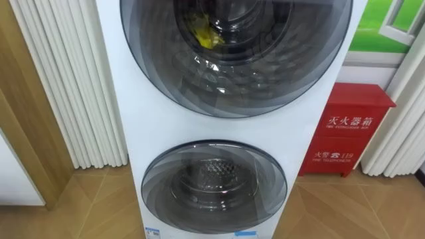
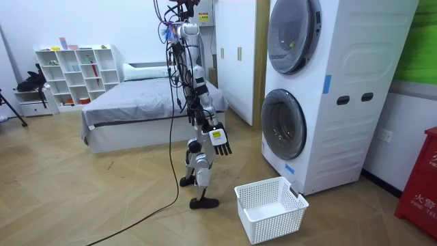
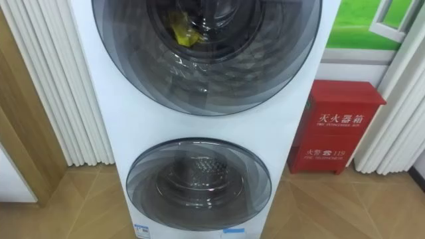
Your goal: Pick clothes from washing machine
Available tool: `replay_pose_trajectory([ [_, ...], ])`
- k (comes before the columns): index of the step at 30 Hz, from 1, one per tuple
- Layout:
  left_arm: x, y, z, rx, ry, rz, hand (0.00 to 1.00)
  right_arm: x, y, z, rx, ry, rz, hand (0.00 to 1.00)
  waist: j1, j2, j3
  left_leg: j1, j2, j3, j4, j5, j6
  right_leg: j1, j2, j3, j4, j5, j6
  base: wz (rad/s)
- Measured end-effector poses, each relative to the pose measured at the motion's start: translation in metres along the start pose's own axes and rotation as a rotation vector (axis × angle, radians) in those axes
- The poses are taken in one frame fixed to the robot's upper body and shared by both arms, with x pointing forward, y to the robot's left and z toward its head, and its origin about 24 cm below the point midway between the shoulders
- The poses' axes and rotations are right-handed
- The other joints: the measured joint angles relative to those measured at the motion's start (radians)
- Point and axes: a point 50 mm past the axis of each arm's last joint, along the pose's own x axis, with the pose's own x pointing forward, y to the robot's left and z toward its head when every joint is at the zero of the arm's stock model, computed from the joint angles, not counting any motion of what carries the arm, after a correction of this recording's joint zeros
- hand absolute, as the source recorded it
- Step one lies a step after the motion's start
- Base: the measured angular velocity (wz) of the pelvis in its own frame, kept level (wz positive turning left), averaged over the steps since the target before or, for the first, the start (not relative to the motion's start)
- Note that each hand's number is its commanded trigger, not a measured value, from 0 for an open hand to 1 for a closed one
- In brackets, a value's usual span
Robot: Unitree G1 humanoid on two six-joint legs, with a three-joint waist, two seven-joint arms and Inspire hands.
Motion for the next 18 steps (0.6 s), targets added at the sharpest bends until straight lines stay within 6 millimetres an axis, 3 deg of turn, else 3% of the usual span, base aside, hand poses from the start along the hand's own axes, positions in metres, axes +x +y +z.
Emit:
replay_pose_trajectory([
  [8, 0.000, 0.004, 0.010, -0.021, -0.044, 0.029, 0.00, 0.000, 0.001, 0.000, 0.001, -0.005, 0.007, 0.00, -0.001, -0.002, 0.0011, -0.004, 0.000, -0.001, -0.001, 0.000, 0.000, 0.000, 0.001, 0.001, 0.000, 0.000, 0.000, 0.00],
  [12, 0.000, 0.004, 0.011, -0.023, -0.053, 0.032, 0.00, 0.000, 0.001, 0.001, 0.013, -0.006, 0.015, 0.00, -0.002, -0.009, 0.0054, -0.005, 0.000, 0.002, 0.000, 0.000, 0.000, -0.002, 0.001, 0.003, 0.001, 0.000, 0.000, 0.00],
  [18, 0.001, 0.006, 0.013, -0.056, -0.061, 0.028, 0.00, 0.000, 0.001, 0.004, 0.043, -0.019, 0.011, 0.00, -0.004, -0.006, 0.0025, -0.006, 0.000, 0.000, 0.000, 0.000, 0.000, -0.005, 0.001, 0.004, 0.002, 0.000, 0.000, 0.00],
])
